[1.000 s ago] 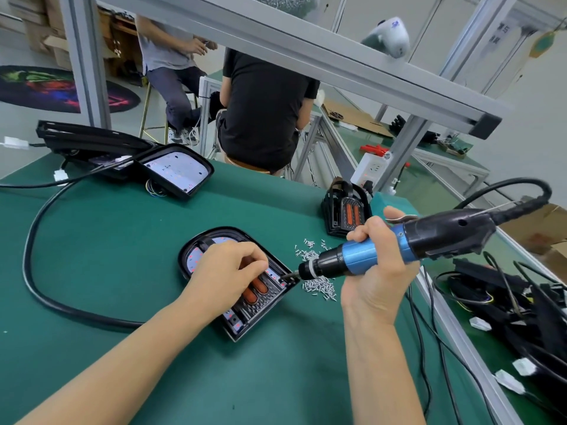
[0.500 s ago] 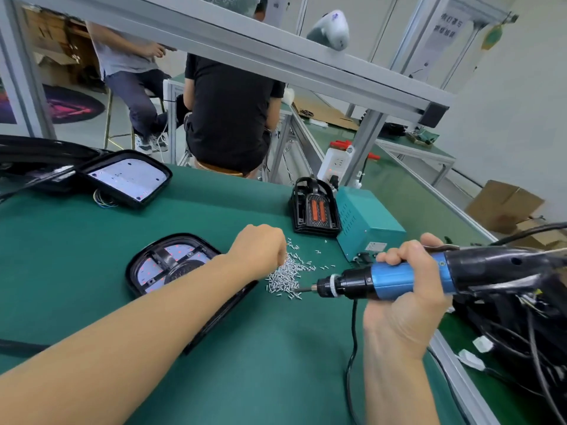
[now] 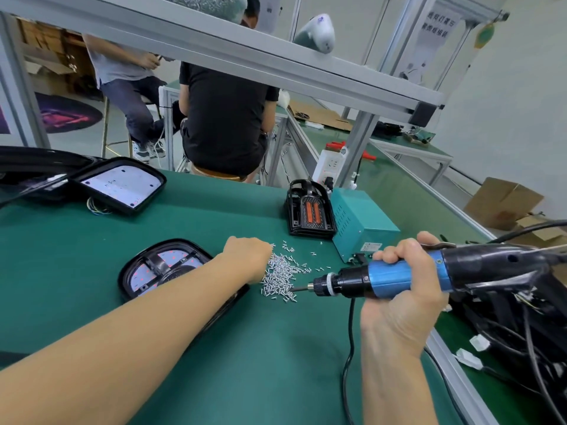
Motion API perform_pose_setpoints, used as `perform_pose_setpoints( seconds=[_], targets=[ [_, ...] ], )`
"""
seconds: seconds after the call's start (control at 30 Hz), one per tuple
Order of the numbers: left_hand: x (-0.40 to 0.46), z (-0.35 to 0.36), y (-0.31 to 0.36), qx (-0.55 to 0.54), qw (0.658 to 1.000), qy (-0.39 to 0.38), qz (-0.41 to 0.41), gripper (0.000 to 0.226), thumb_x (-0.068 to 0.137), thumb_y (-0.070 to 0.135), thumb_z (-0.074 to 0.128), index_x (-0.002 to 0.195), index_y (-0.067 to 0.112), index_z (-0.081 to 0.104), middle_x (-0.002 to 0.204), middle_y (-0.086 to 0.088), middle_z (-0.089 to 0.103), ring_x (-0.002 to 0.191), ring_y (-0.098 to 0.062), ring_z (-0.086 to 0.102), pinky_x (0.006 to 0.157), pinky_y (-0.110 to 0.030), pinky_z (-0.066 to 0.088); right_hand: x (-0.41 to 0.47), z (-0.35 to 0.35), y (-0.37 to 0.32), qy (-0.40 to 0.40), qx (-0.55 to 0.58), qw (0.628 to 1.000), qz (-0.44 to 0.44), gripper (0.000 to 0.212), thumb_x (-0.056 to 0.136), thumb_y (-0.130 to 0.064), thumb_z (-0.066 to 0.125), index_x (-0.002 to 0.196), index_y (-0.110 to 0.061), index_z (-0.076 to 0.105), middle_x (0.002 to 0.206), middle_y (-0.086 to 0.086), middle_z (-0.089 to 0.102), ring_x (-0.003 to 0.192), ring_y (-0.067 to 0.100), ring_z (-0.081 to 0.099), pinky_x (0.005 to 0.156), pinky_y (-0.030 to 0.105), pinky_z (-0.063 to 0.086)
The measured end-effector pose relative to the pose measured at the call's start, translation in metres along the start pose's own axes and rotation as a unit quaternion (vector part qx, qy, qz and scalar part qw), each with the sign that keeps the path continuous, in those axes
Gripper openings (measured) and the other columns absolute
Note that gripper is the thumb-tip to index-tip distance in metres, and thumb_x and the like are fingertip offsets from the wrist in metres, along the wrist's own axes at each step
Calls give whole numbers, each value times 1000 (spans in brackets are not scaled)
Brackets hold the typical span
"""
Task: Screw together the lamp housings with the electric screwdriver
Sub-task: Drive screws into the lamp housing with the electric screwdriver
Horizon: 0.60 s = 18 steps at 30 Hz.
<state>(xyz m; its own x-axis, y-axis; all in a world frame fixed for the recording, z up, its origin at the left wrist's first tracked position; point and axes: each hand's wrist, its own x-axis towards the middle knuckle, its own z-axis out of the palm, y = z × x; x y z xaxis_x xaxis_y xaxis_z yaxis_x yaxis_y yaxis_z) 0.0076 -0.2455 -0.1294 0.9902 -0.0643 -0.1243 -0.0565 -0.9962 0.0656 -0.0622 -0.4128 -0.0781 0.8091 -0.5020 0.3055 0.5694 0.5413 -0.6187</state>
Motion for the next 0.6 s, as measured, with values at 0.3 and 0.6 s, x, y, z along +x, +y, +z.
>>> perform_pose_setpoints(
  seconds=[0.3, 0.6],
  targets=[
    [-5, -3, -14, -127, 988, -78, 39, 18, 71, 16, 79, 86, 21, 72, 93, 5, 72, 79, -14, 56, 68, -24, 40, -3, 6, 5, -2, 6, 1000, 11, 21, 72, -1, 60, 85, -18, 58, 61, -4, 50, 51, 10, 51, 60, 22, 49],
    [0, 3, 2, -73, 995, -64, 26, 21, 74, 13, 74, 94, 11, 72, 96, -5, 69, 81, -24, 58, 65, -30, 45, -1, 5, 4, -4, -2, 1000, 7, 23, 71, -1, 60, 87, -17, 57, 60, -3, 49, 51, 11, 51, 59, 24, 48]
  ],
)
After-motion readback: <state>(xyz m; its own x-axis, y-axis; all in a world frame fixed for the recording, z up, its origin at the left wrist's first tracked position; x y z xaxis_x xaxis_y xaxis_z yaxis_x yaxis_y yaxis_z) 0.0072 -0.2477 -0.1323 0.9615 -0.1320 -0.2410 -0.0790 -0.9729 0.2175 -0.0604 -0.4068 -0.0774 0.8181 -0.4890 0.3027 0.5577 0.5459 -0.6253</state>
